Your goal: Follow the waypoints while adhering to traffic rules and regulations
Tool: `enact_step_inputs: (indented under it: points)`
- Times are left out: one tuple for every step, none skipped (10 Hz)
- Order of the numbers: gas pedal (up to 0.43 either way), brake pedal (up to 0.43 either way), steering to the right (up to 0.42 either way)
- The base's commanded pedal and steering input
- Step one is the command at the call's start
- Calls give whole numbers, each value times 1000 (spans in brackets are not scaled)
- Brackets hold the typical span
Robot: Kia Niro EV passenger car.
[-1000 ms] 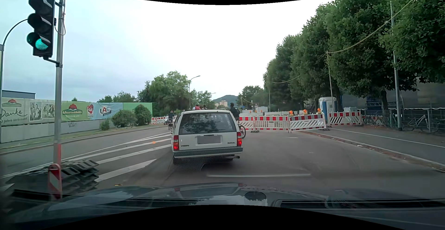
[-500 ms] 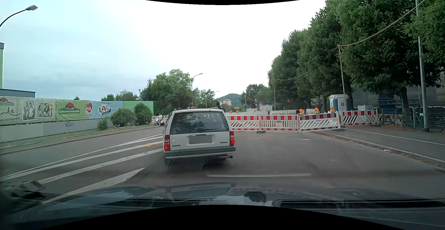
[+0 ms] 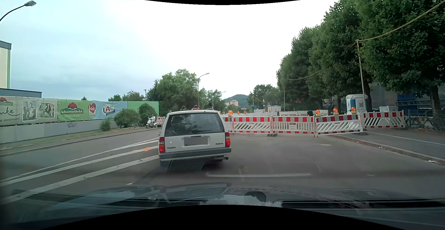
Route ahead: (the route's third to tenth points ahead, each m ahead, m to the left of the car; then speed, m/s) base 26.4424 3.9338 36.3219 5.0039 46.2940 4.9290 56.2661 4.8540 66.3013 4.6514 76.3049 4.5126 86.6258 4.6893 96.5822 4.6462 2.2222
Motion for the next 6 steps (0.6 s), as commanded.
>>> enact_step_inputs:
  points:
    - [0,104,-203]
    - [0,104,-212]
    - [0,98,-215]
    - [0,104,-215]
    - [0,104,-215]
    - [0,104,-215]
